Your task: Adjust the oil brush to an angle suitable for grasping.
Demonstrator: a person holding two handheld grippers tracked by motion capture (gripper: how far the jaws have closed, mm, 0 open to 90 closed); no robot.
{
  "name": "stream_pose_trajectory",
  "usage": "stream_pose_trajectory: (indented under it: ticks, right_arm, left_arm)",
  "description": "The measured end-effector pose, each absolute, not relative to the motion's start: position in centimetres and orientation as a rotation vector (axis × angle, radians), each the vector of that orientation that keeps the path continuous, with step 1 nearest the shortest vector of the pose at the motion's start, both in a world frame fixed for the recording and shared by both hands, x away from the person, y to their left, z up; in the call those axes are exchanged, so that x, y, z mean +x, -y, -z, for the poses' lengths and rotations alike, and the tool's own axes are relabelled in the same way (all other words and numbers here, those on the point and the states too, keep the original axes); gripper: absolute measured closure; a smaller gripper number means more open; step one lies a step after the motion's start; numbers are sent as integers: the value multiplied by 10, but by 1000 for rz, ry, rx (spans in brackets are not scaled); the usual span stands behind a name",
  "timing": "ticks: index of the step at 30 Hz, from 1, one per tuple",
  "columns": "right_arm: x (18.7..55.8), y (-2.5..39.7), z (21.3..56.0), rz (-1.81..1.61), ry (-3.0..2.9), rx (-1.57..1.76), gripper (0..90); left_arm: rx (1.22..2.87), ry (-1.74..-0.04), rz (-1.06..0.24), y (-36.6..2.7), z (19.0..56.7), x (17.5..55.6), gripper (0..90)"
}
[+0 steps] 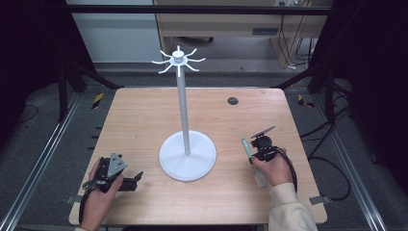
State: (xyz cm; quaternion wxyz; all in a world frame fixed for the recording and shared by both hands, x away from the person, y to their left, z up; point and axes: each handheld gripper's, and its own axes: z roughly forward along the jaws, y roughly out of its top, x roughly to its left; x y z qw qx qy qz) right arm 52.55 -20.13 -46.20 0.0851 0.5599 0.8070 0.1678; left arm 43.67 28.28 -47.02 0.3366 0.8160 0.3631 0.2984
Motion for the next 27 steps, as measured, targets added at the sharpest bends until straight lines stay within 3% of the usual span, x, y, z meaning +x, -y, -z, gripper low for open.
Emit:
stream_pose_trajectory:
  ticks: [27]
  right_arm:
    - [529, 198, 469, -419, -2417, 1689, 807]
  left_arm:
    - [2123, -946, -776, -282, 471, 437, 32]
